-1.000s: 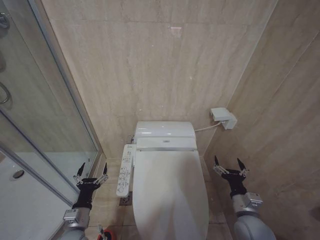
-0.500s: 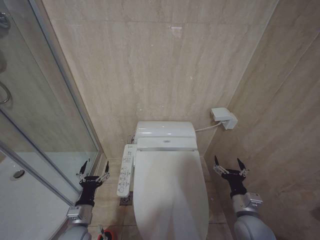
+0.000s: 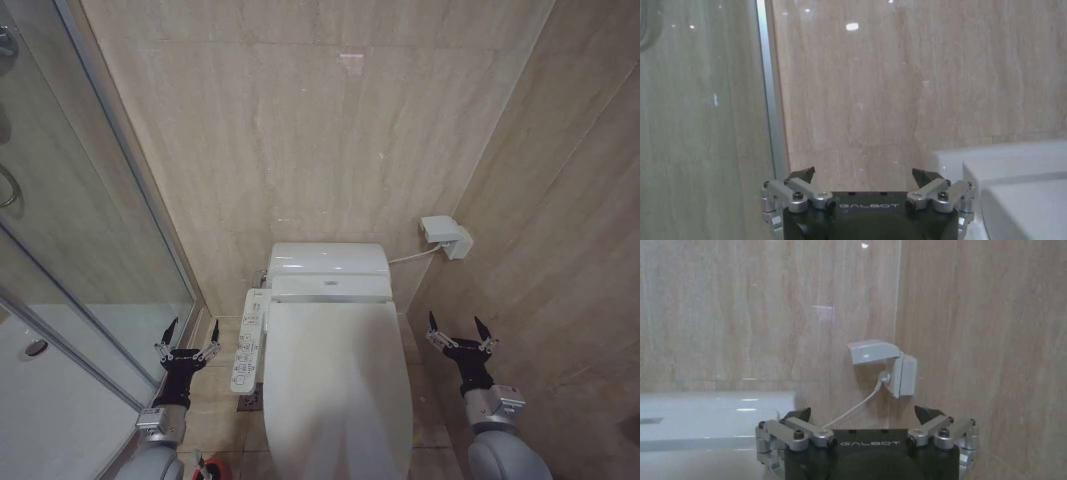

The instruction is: Open the toilet lid, clean the toilet bowl with a toilet brush, close the toilet lid, and flush.

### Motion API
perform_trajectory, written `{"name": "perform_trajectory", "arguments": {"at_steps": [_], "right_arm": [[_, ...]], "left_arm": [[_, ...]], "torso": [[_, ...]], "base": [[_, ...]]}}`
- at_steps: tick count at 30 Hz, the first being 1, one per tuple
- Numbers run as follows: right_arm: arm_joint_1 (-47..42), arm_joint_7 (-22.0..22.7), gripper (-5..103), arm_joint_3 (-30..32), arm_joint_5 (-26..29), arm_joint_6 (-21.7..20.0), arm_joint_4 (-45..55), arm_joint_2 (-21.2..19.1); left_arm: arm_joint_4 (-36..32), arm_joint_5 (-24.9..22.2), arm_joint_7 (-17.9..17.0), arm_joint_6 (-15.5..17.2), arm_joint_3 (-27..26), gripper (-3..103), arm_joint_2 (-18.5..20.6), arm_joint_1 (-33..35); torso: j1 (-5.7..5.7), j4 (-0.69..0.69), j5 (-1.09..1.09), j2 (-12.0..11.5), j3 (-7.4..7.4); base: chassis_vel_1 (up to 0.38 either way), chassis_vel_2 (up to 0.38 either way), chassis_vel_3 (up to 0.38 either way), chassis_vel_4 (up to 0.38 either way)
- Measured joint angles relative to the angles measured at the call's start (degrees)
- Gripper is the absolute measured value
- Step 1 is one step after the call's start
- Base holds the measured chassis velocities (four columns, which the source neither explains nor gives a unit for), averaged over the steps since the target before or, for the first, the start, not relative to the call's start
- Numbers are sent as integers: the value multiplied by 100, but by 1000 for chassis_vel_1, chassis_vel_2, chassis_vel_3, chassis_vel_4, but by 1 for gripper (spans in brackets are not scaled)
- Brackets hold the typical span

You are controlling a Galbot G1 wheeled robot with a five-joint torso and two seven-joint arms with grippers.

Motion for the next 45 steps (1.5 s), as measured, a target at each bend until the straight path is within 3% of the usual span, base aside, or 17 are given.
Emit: {"name": "perform_trajectory", "arguments": {"at_steps": [45], "right_arm": [[4, 0, 100, 0, 0, 0, 0, 0]], "left_arm": [[96, -64, 59, -12, 6, 100, 60, -111]], "torso": [[2, 0, 0, 0, 1]], "base": [[-20, 14, 16, -16]]}}
